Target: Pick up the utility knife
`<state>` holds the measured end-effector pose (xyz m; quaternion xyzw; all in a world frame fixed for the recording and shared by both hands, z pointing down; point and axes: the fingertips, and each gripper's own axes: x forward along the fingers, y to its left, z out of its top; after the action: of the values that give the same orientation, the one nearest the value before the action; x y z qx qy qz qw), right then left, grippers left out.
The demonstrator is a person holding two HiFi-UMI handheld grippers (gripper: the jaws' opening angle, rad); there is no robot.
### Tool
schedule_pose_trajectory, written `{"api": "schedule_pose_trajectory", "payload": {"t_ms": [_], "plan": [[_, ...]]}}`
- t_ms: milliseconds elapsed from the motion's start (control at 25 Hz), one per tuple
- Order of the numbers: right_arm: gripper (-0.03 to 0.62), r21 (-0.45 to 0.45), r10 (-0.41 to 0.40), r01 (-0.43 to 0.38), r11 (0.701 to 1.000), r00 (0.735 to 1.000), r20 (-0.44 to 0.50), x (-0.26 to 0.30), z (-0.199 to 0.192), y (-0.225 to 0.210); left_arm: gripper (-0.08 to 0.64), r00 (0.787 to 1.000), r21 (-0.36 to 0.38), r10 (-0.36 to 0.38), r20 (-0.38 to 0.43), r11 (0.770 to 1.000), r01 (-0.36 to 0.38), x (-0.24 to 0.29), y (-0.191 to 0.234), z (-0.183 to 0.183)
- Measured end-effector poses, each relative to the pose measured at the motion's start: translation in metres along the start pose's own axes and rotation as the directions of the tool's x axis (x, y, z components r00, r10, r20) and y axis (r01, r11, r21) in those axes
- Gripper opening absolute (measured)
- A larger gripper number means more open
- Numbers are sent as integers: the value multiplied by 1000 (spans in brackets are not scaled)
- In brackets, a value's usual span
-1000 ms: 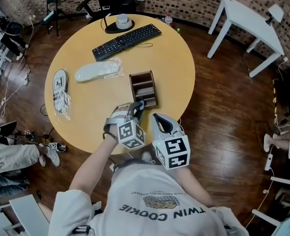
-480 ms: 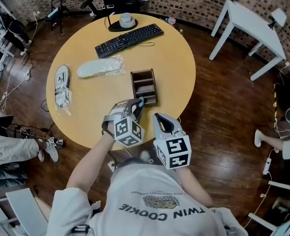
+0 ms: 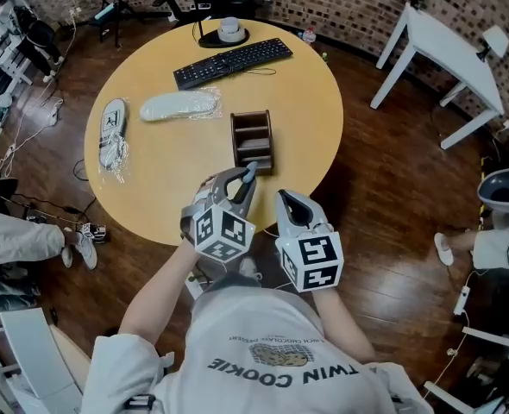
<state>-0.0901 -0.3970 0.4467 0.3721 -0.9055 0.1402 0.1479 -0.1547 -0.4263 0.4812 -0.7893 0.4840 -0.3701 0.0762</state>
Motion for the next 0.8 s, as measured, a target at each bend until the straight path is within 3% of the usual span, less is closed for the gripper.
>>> {"api": "schedule_pose_trajectory", "payload": {"t_ms": [320, 800], "plan": [[0, -41, 44, -44, 998, 999, 9, -35, -5, 6, 74, 996, -202, 76, 53, 977, -64, -50, -28, 28], [0, -85, 128, -126, 988, 991, 27, -102, -22, 35, 74, 975, -407, 203, 89, 901, -151, -123, -79, 56]]}}
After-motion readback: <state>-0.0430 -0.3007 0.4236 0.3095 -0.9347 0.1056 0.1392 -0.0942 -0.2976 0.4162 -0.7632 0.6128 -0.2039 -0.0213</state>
